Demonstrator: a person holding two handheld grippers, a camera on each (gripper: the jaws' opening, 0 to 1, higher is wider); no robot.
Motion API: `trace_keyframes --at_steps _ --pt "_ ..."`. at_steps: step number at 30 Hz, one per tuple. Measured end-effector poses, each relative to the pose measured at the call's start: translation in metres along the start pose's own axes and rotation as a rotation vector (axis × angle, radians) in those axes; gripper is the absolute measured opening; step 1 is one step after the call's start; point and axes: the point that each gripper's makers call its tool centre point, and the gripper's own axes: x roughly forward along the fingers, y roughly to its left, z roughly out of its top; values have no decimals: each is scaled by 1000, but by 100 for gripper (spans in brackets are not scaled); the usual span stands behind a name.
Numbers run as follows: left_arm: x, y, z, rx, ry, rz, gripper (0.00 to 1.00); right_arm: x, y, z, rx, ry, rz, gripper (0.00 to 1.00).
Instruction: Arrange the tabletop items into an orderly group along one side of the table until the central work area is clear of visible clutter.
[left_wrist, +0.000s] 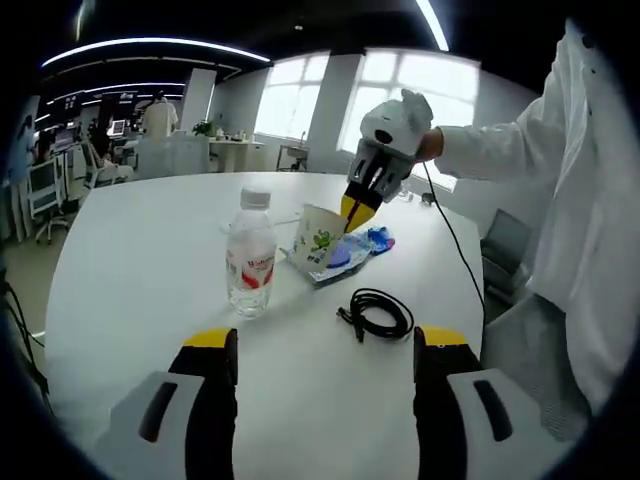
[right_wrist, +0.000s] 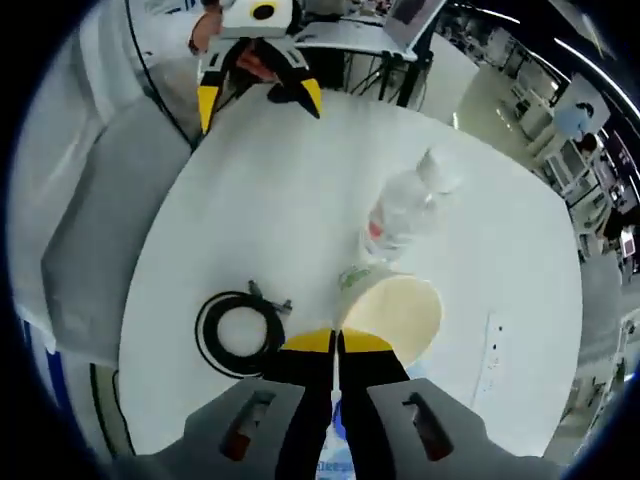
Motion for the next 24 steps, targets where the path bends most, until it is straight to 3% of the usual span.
trace_keyframes --at_steps 6,12,17,20,24 --pt "-1 2 -3 -7 2 4 72 14 -14 -8 -220 137 -31 0" --pt "0 3 -5 -11 4 6 71 31 -17 -12 -368 207 -12 0" --pt "1 3 -9 -17 9 6 71 40 -19 -15 -400 236 0 0" --pt "2 3 -9 -21 5 4 71 45 -19 -20 -471 276 18 0" --pt "3 5 -11 -26 7 5 70 50 -19 -19 -485 279 31 0"
